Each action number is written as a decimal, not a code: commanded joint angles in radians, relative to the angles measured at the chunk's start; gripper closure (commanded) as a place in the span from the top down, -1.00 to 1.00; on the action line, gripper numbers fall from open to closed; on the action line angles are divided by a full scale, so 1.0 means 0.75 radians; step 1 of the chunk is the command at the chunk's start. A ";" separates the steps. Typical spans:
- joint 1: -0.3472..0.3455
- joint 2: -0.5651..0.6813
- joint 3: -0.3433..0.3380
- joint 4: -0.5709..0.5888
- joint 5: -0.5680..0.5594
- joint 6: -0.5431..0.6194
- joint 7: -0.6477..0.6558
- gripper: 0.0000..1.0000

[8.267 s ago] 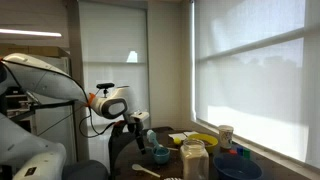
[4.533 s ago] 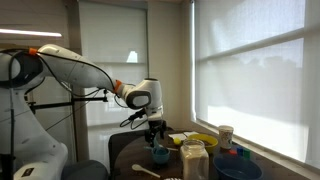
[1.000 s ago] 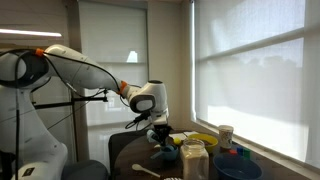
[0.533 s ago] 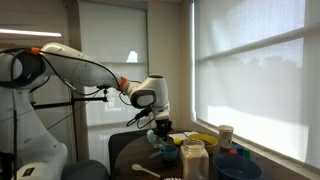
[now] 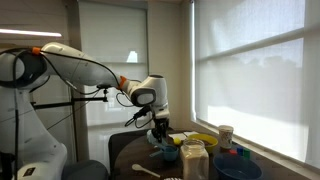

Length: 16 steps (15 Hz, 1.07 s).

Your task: Pick up the top blue measuring spoon from the stack and put it on the table, pick up the top blue measuring spoon from the stack and put it on the table

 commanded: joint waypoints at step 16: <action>0.041 0.059 0.085 0.001 -0.162 -0.087 -0.279 1.00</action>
